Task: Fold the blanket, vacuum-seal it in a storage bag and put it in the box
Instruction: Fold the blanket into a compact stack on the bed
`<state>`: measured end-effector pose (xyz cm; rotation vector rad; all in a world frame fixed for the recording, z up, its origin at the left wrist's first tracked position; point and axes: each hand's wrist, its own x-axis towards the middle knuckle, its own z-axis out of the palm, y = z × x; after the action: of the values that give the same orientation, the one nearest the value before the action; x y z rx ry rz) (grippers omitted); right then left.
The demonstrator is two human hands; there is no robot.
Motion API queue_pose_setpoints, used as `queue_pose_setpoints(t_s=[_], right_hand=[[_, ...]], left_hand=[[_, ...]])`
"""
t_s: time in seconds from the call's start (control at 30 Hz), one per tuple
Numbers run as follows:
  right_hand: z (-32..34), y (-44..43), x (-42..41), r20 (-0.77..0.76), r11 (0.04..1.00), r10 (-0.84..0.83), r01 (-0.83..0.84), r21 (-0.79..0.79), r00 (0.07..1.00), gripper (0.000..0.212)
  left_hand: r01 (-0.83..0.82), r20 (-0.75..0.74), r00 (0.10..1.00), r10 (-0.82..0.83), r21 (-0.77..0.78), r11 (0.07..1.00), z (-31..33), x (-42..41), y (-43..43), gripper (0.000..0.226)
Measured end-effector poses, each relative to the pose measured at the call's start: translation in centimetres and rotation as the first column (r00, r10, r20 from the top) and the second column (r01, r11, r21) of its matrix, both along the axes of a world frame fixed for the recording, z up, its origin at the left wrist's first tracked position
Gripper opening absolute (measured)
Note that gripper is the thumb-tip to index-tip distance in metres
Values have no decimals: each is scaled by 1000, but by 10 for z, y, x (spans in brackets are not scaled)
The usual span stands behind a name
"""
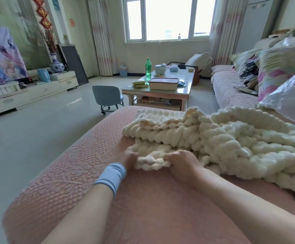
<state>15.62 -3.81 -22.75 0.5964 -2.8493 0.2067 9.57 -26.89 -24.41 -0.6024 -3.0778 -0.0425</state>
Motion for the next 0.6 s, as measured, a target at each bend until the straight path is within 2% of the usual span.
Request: queue_pose_setpoints(t_s=[0.03, 0.1, 0.17, 0.2, 0.23, 0.3, 0.37, 0.4, 0.43, 0.47, 0.53, 0.57, 0.6], right_hand=[[4, -1, 3, -25, 993, 14, -17, -114, 1000, 12], [9, -5, 13, -80, 970, 30, -48, -237, 996, 9], [8, -14, 27, -95, 958, 76, -99, -268, 993, 9], [6, -22, 34, -59, 955, 125, -136, -262, 990, 12], [4, -30, 41, 14, 960, 180, -172, -221, 984, 16], [-1, -45, 52, 210, 965, 260, -244, -95, 943, 18], [0, -47, 54, 336, 980, 200, -188, -69, 920, 17], [4, -44, 53, 340, 988, 143, -111, -110, 929, 21], [8, -39, 49, 256, 985, 98, -56, -166, 962, 24], [12, -31, 43, 79, 978, 48, -31, -205, 996, 24], [23, -11, 25, -257, 976, -164, 119, -182, 952, 31], [29, 1, 16, -305, 947, -320, 291, -138, 897, 49], [33, 15, 9, -255, 882, -468, 465, -73, 846, 70]], left_hand=[[-29, -43, 999, 28, -19, 999, 6, 4, -5, 32], [-111, -198, 976, 92, -89, 990, 24, 10, -20, 30], [-238, -321, 930, 178, -159, 958, 45, 14, -38, 30], [-315, -308, 918, 251, -178, 932, 52, 16, -45, 31], [-403, -231, 902, 363, -159, 901, 53, 17, -50, 33], [-465, 68, 874, 482, -177, 868, 45, 28, -54, 40], [-394, 333, 819, 468, -267, 879, 35, 40, -53, 41], [-384, 359, 807, 469, -286, 878, 36, 43, -54, 40], [-381, 363, 806, 468, -287, 879, 37, 41, -54, 39], [-383, 351, 811, 469, -288, 878, 41, 38, -50, 38], [-392, 282, 841, 462, -272, 879, 53, 34, -35, 36], [-389, 244, 866, 436, -220, 895, 58, 31, -23, 34], [-369, 208, 896, 393, -146, 918, 62, 28, -9, 33]])
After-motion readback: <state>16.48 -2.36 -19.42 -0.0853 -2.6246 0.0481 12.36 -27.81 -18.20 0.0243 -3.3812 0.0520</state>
